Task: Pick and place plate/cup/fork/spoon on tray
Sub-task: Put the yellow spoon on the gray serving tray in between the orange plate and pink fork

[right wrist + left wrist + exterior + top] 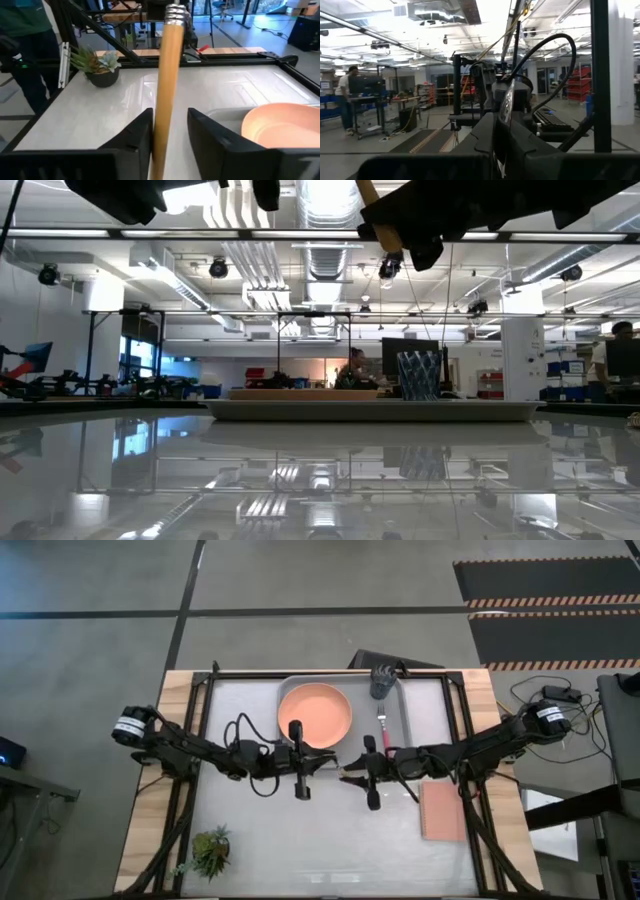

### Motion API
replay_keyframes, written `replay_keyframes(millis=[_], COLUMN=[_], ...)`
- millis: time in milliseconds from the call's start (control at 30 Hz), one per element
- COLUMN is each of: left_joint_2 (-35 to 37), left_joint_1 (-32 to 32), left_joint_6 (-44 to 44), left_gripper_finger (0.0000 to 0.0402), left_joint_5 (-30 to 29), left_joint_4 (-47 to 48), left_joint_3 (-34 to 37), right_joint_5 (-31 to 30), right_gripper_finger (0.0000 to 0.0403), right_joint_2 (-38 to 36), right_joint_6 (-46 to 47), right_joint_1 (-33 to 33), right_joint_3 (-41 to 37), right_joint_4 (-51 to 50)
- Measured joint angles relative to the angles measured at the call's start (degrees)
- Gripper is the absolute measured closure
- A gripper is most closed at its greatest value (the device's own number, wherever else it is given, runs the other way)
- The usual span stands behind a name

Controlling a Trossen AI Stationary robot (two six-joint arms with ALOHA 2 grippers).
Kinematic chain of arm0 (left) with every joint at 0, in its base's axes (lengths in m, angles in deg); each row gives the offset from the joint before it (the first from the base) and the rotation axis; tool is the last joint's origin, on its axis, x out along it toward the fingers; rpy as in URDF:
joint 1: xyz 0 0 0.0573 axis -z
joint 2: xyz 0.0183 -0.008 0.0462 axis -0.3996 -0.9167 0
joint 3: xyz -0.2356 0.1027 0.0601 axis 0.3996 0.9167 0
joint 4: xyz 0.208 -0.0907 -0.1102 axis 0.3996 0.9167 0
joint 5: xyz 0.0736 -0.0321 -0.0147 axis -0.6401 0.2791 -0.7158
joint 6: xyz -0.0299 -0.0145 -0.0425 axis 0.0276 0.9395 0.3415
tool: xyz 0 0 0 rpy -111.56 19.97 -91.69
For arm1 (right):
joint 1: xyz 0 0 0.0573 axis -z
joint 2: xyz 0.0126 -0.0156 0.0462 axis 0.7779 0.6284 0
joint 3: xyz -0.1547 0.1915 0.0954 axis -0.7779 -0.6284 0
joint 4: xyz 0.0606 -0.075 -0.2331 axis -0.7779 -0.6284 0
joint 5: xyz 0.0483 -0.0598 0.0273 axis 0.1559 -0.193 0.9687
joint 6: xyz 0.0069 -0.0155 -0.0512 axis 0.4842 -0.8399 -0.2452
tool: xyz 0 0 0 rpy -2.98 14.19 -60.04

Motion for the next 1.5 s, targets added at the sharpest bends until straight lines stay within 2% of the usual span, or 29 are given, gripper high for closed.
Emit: replay_keyframes(millis=[167,300,433,600,733,900,1100,1333,1500], left_joint_2=[0.0,0.0,-0.1,-1.3,-3.4,-4.6,-6.1,-7.0,-7.0], left_joint_1=[0.5,1.3,2.2,2.2,2.1,1.8,1.8,1.8,1.7], left_joint_6=[0.1,0.3,2.8,6.6,10.7,10.9,10.9,10.8,10.7], left_gripper_finger=[0.0401,0.0401,0.0401,0.0401,0.0401,0.0401,0.0401,0.0402,0.0402], left_joint_5=[-3.9,-12.3,-21.7,-28.2,-30.4,-32.6,-32.5,-32.6,-33.5], left_joint_4=[0.2,3.4,5.0,5.6,5.5,3.9,2.0,2.0,2.0], left_joint_3=[0.1,0.1,0.2,0.1,-0.3,-0.3,-1.8,-2.6,-2.5], right_joint_5=[-3.1,-7.2,-12.7,-16.0,-18.3,-19.3,-20.7,-33.5,-34.7], right_gripper_finger=[0.0244,0.0212,0.0197,0.0196,0.0195,0.0195,0.0195,0.0198,0.0226], right_joint_2=[0.0,-0.1,-0.2,-0.2,-0.2,-0.2,2.5,8.7,9.9], right_joint_6=[-0.4,-0.5,-1.4,-2.9,-3.8,-4.3,-4.5,-8.4,-9.8], right_joint_1=[0.0,0.0,0.0,0.0,-0.3,-1.1,-1.4,-2.6,-3.2], right_joint_3=[0.0,0.0,0.0,0.0,0.0,0.2,2.6,6.6,8.2], right_joint_4=[0.0,0.0,0.1,0.4,1.0,1.8,1.4,1.3,1.3])
